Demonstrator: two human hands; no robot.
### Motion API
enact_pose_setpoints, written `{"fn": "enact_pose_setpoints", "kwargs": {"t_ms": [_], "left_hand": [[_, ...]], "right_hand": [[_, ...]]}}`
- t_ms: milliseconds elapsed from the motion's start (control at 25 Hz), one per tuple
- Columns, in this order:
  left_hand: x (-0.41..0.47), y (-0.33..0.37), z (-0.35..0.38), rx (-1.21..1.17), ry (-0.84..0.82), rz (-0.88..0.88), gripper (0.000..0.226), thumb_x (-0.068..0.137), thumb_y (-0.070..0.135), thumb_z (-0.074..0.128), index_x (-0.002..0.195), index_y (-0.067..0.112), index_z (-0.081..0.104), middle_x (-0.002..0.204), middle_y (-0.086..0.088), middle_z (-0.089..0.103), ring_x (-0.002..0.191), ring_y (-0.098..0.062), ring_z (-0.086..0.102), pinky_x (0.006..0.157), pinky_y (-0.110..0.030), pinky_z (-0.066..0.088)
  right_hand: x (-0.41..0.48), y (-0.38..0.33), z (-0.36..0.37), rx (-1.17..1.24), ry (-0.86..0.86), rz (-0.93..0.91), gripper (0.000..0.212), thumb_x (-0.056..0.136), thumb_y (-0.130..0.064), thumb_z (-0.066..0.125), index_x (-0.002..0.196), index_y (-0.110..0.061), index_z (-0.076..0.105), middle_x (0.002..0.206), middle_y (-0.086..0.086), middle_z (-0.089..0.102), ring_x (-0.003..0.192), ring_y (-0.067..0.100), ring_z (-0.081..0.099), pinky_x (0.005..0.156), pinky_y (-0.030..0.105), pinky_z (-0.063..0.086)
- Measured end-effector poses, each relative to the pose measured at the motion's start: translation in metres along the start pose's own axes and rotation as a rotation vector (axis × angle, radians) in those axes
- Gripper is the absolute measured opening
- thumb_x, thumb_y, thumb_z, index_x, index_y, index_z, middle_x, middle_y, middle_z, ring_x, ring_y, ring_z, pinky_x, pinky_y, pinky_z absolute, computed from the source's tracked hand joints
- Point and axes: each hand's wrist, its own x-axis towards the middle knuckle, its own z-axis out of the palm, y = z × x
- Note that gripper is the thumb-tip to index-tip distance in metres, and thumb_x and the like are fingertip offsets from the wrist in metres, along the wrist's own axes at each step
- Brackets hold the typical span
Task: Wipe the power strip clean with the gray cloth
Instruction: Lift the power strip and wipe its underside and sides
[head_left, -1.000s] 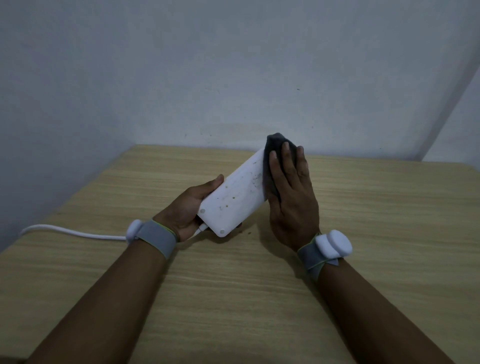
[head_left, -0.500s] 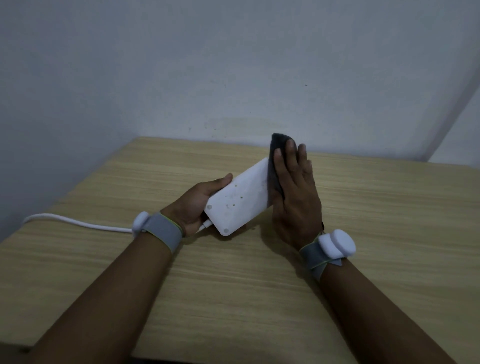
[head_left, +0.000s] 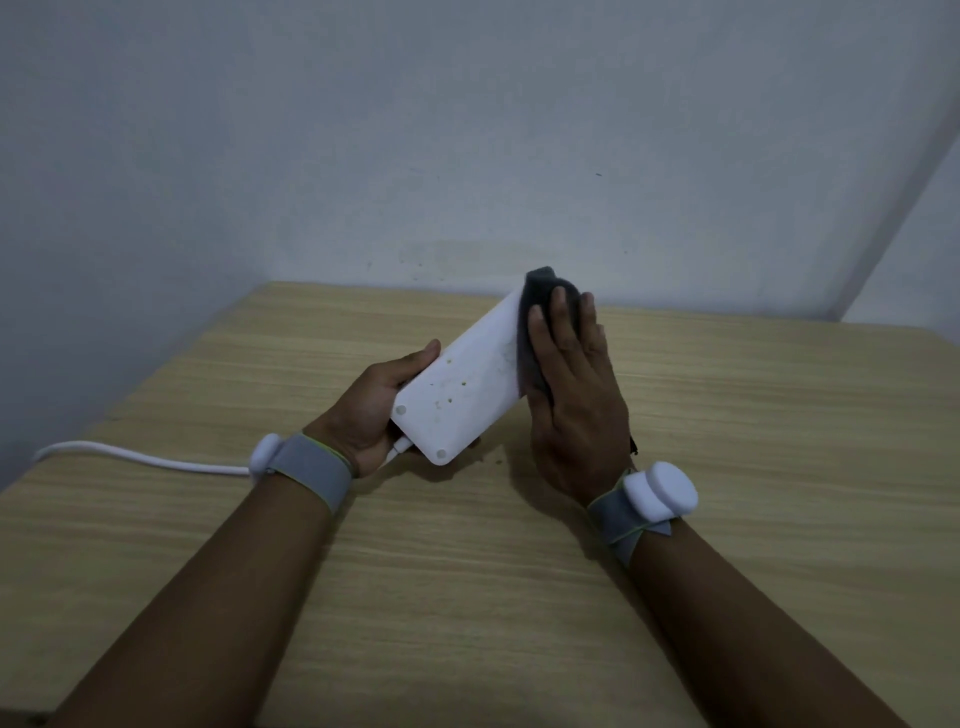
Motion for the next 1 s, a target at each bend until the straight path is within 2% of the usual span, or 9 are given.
{"fn": "enact_pose_setpoints", "kwargs": {"t_ms": [80, 160, 240, 360, 440, 600, 720, 840, 1000], "left_hand": [[0.000, -0.001, -0.001, -0.013, -0.022, 0.037, 0.049, 0.098, 0.043, 0.037, 0.103, 0.002, 0.063, 0.064, -0.008, 0.071, 0.045, -0.021, 0.066, 0.058, -0.036, 0.059], [0.001, 0.000, 0.000, -0.043, -0.014, 0.054, 0.049, 0.097, 0.044, 0.039, 0.102, 0.004, 0.067, 0.071, -0.011, 0.073, 0.052, -0.026, 0.068, 0.060, -0.041, 0.060], [0.002, 0.000, -0.001, -0.020, -0.008, 0.040, 0.049, 0.096, 0.046, 0.041, 0.105, 0.006, 0.067, 0.074, -0.011, 0.073, 0.056, -0.028, 0.069, 0.066, -0.044, 0.060], [0.005, -0.003, -0.004, -0.031, 0.015, 0.010, 0.051, 0.094, 0.047, 0.043, 0.109, 0.006, 0.068, 0.082, -0.013, 0.074, 0.065, -0.034, 0.071, 0.057, -0.036, 0.058], [0.007, -0.004, -0.006, -0.088, 0.025, 0.029, 0.052, 0.095, 0.048, 0.042, 0.114, 0.006, 0.065, 0.085, -0.012, 0.074, 0.066, -0.031, 0.071, 0.062, -0.038, 0.059], [0.008, -0.001, -0.011, -0.338, -0.013, 0.036, 0.055, 0.095, 0.050, 0.038, 0.128, 0.014, 0.060, 0.111, -0.009, 0.069, 0.092, -0.026, 0.069, 0.077, -0.039, 0.058], [0.007, -0.001, -0.012, -0.205, 0.009, 0.014, 0.054, 0.092, 0.054, 0.039, 0.114, 0.017, 0.071, 0.108, -0.014, 0.071, 0.089, -0.036, 0.070, 0.068, -0.048, 0.059], [0.007, -0.003, -0.010, -0.133, 0.035, -0.019, 0.054, 0.091, 0.054, 0.040, 0.106, 0.016, 0.075, 0.105, -0.018, 0.071, 0.088, -0.043, 0.069, 0.069, -0.052, 0.058], [0.006, -0.002, -0.009, -0.346, 0.028, 0.001, 0.057, 0.096, 0.049, 0.036, 0.131, 0.011, 0.058, 0.117, -0.012, 0.067, 0.097, -0.029, 0.068, 0.078, -0.040, 0.058]], "right_hand": [[-0.003, -0.007, 0.007, -0.055, -0.025, -0.108, 0.053, 0.093, -0.016, 0.043, 0.145, -0.009, 0.036, 0.156, 0.013, 0.029, 0.148, 0.035, 0.015, 0.120, 0.048, 0.016], [-0.002, -0.008, 0.008, -0.065, -0.059, -0.133, 0.054, 0.093, -0.014, 0.045, 0.146, -0.009, 0.035, 0.156, 0.012, 0.028, 0.148, 0.034, 0.015, 0.120, 0.049, 0.016], [0.001, -0.002, 0.005, -0.009, -0.064, -0.045, 0.056, 0.093, -0.011, 0.045, 0.147, -0.009, 0.031, 0.158, 0.012, 0.021, 0.148, 0.034, 0.010, 0.119, 0.051, 0.019], [-0.001, 0.001, 0.004, 0.047, -0.047, 0.104, 0.054, 0.097, -0.012, 0.042, 0.148, -0.010, 0.027, 0.158, 0.008, 0.013, 0.149, 0.033, 0.007, 0.117, 0.043, 0.027], [-0.005, -0.009, 0.009, 0.036, -0.077, 0.027, 0.051, 0.096, -0.013, 0.045, 0.146, -0.008, 0.032, 0.156, 0.011, 0.018, 0.147, 0.037, 0.011, 0.115, 0.046, 0.031], [-0.012, -0.025, 0.018, -0.008, -0.220, -0.271, 0.050, 0.096, -0.016, 0.050, 0.144, -0.010, 0.038, 0.155, 0.013, 0.028, 0.146, 0.037, 0.019, 0.115, 0.055, 0.028], [-0.008, -0.023, 0.013, 0.024, -0.153, -0.115, 0.049, 0.097, -0.015, 0.047, 0.144, -0.009, 0.037, 0.155, 0.013, 0.026, 0.146, 0.036, 0.017, 0.110, 0.053, 0.036], [-0.007, -0.019, 0.008, 0.046, -0.076, 0.048, 0.047, 0.098, -0.014, 0.045, 0.144, -0.007, 0.037, 0.155, 0.015, 0.027, 0.146, 0.037, 0.018, 0.105, 0.049, 0.043], [-0.017, -0.027, 0.014, -0.033, -0.184, -0.223, 0.048, 0.097, -0.025, 0.041, 0.143, -0.010, 0.041, 0.153, 0.013, 0.034, 0.145, 0.035, 0.023, 0.114, 0.052, 0.031]]}}
